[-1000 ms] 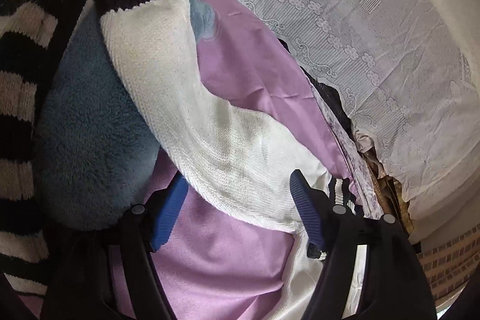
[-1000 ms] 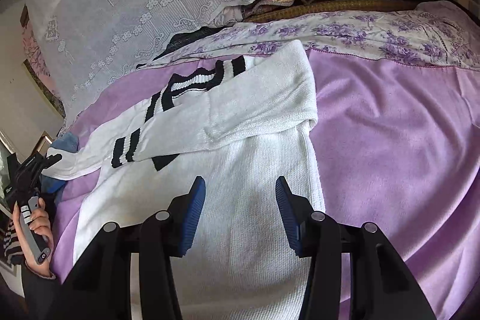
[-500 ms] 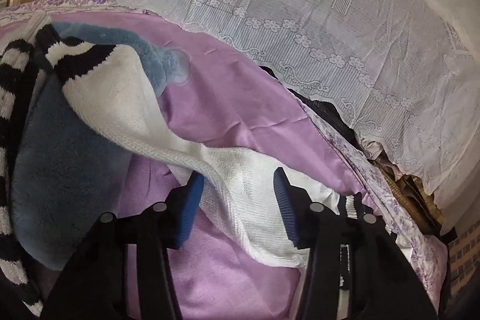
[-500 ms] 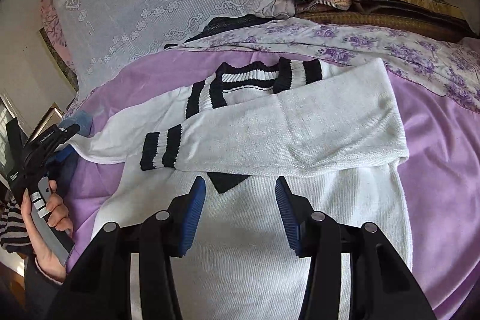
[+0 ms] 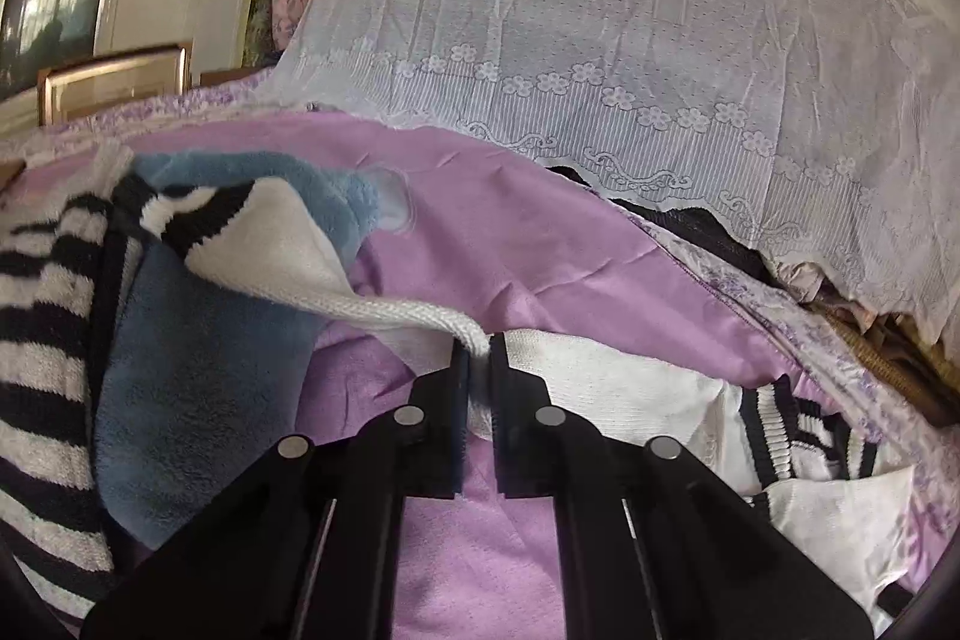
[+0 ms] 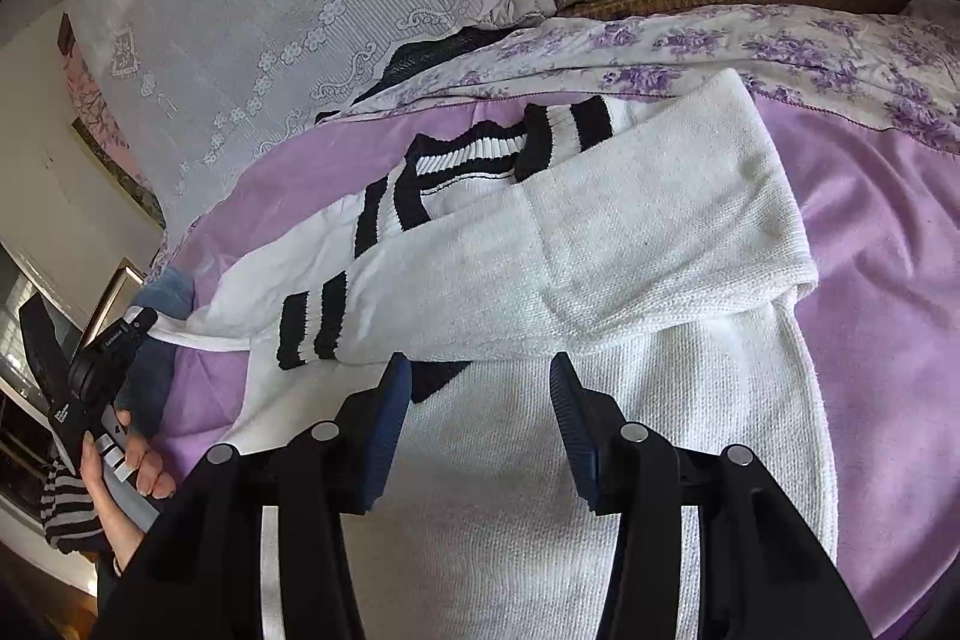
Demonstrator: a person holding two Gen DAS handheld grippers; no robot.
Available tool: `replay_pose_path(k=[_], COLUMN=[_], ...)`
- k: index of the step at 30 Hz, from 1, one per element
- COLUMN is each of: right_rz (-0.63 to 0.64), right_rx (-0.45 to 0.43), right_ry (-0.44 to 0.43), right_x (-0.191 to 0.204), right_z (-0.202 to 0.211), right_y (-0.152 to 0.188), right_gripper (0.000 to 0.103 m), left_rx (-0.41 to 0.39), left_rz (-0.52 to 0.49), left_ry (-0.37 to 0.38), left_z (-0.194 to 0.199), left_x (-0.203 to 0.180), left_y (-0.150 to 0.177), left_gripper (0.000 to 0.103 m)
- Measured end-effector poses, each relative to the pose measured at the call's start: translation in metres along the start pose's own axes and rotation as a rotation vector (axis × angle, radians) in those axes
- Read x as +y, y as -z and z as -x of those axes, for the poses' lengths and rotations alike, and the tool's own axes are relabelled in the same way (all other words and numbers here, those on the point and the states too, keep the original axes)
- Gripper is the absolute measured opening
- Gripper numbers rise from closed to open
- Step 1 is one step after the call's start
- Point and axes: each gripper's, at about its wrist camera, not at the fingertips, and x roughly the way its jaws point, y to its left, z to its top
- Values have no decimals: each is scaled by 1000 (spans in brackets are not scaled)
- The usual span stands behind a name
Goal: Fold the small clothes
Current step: 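Carry the second sleeve with the left tool across the sweater front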
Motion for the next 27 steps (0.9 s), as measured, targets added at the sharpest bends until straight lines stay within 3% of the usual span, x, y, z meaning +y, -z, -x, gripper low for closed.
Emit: replay_pose_path(k=[2, 3, 5, 8, 9, 10, 11, 14, 17, 19, 20, 23, 25, 27], right_rz=[-8, -17, -42, -95, -111, -119, -118, -55, 128, 268, 347, 586, 684, 727], right_rx=[-17, -31, -64, -116, -129, -133, -129, -104, -102, -96, -85, -50, -30, 8], right_ry=[-10, -14, -14, 5, 6, 2, -5, -33, -39, -27, -19, 34, 77, 79], right_x=[-2, -4, -13, -32, -38, -41, -41, -23, 26, 64, 84, 138, 160, 172], right_z=[7, 12, 24, 41, 46, 48, 49, 46, 51, 57, 58, 55, 46, 30], right_y=[-5, -8, -14, -23, -25, -26, -28, -27, -24, -26, -27, -31, -32, -31], right_gripper=[48, 48, 48, 48, 49, 49, 49, 49, 49, 49, 49, 50, 50, 52], left_rx=[-117, -156, -224, -393, -476, -472, -421, -396, -435, -401, -378, -347, -366, -325], left_rz=[-238, -443, -889, -1348, -1368, -1324, -1284, -1287, -1308, -1304, -1300, -1294, -1315, -1256], left_ry=[-53, -58, -53, -121, -174, -158, -107, -103, -108, -66, -32, 66, 99, 159], left_z=[21, 31, 47, 60, 66, 71, 73, 68, 72, 79, 87, 109, 122, 128], left_x=[-48, -85, -154, -201, -205, -204, -202, -199, -198, -194, -191, -165, -133, -93], left_y=[10, 27, 91, 194, 202, 195, 187, 186, 190, 186, 184, 171, 166, 151], left_gripper=[5, 5, 7, 13, 19, 30, 47, 45, 45, 46, 52, 85, 92, 95])
